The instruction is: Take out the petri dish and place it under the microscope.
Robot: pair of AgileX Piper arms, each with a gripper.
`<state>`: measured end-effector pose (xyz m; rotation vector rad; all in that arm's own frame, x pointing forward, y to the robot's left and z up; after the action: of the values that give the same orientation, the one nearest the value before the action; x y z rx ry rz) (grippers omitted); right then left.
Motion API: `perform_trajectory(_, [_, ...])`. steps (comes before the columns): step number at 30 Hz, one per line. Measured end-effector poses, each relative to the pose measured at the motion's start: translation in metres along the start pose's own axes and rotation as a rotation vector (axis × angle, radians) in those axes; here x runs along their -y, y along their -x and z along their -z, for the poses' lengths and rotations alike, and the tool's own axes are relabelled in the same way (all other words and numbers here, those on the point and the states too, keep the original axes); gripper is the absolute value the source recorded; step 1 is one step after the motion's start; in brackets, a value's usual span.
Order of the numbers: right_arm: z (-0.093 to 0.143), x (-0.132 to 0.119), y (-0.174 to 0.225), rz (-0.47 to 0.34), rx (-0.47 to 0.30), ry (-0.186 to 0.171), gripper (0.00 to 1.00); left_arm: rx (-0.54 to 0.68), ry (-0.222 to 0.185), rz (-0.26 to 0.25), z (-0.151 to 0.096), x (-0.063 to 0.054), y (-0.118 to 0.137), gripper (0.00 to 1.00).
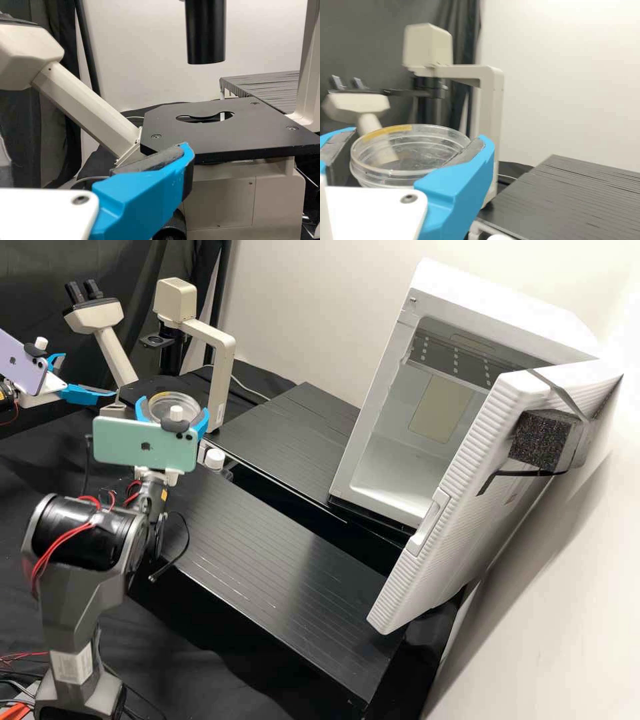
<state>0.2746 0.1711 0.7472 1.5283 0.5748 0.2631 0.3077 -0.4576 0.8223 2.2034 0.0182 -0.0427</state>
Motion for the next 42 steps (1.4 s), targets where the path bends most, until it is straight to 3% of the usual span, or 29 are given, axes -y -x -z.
perform_trajectory(8, [-0.002,0.021,-0.057,0.041,0.065,0.056,0.00,0.000,0.000,0.000,0.000,0.000,0.000,1.00])
perform_trajectory(15, [0.005,0.040,-0.084,0.084,0.064,0.113,0.00,0.000,0.000,0.000,0.000,0.000,0.000,1.00])
perform_trajectory(21, [0.009,0.052,-0.104,0.093,0.068,0.141,0.00,0.000,0.000,0.000,0.000,0.000,0.000,1.00])
perform_trajectory(30, [0.003,0.080,-0.129,0.135,0.113,0.122,0.00,0.000,0.000,0.000,0.000,0.000,0.000,1.00])
perform_trajectory(34, [0.000,0.089,-0.140,0.146,0.141,0.090,0.00,0.000,0.000,0.000,0.000,0.000,0.000,1.00])
perform_trajectory(42, [-0.002,0.098,-0.160,0.144,0.161,0.092,0.00,0.000,0.000,0.000,0.000,0.000,0.000,1.00])
